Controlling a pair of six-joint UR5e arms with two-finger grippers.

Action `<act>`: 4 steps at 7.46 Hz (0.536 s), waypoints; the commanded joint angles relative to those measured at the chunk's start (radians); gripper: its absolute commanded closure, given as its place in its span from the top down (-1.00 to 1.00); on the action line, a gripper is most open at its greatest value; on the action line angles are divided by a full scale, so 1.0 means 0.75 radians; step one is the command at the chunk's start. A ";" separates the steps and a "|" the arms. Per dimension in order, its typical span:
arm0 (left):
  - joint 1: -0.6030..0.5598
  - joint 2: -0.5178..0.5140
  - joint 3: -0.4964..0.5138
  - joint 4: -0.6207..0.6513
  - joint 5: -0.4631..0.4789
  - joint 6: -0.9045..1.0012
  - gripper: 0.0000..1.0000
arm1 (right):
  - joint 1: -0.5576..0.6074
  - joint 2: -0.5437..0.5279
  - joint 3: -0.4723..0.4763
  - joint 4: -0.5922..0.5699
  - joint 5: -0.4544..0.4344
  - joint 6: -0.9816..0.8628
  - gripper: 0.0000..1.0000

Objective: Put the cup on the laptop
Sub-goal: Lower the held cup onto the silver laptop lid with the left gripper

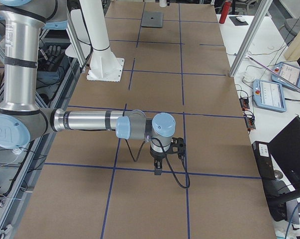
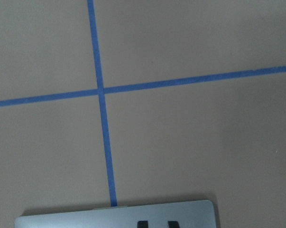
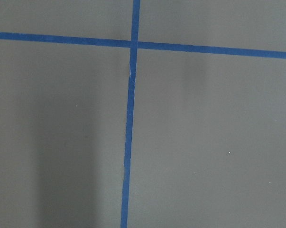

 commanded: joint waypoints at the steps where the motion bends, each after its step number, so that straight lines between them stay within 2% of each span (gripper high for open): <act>1: 0.006 0.113 0.107 -0.320 0.092 -0.162 -1.00 | 0.000 0.000 0.000 0.000 -0.002 0.000 1.00; 3: 0.014 0.113 0.277 -0.527 0.092 -0.199 -1.00 | 0.000 0.000 0.000 0.000 0.000 0.000 1.00; 4: 0.033 0.113 0.298 -0.569 0.092 -0.258 -1.00 | 0.000 0.000 0.000 0.000 0.000 0.000 1.00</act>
